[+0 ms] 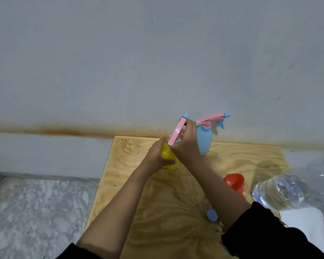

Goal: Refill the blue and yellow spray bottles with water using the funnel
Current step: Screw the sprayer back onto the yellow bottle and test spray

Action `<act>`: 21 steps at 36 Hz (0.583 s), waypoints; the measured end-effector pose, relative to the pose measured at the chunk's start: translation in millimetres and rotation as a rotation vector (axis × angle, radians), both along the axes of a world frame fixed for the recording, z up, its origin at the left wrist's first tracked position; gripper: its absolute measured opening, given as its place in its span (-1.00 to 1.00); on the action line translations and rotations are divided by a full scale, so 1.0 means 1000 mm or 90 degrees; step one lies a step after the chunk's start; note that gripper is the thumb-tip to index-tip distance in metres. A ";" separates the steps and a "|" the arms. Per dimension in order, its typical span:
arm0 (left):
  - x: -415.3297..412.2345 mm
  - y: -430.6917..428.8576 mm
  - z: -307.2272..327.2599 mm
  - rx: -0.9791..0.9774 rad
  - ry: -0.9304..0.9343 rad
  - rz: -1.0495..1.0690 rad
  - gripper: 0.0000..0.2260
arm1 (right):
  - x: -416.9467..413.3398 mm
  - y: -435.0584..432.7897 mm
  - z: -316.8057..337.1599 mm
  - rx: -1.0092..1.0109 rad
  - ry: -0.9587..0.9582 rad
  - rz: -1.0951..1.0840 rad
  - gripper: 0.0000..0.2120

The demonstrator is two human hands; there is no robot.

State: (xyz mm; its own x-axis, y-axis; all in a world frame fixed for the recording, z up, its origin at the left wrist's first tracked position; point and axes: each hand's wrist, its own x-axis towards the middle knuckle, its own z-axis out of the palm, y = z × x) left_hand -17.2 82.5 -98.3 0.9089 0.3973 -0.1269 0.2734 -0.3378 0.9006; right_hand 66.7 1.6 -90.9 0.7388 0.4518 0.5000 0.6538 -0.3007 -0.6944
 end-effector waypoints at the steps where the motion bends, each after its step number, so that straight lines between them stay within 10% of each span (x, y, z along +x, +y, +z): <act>1: 0.002 0.005 -0.003 -0.004 0.004 -0.010 -0.38 | 0.002 0.000 0.002 -0.009 0.013 0.023 -0.52; 21: 0.015 0.060 -0.030 -0.035 -0.048 -0.116 -0.32 | -0.001 0.010 0.003 0.027 -0.055 -0.199 -0.41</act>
State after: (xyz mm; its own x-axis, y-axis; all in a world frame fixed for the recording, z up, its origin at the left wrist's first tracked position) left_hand -1.9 142.3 -128.5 0.9727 0.2201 -0.0731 0.1439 -0.3252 0.9346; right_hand 66.2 11.6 -88.1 0.7925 0.1868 0.5805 0.5912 -0.4687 -0.6564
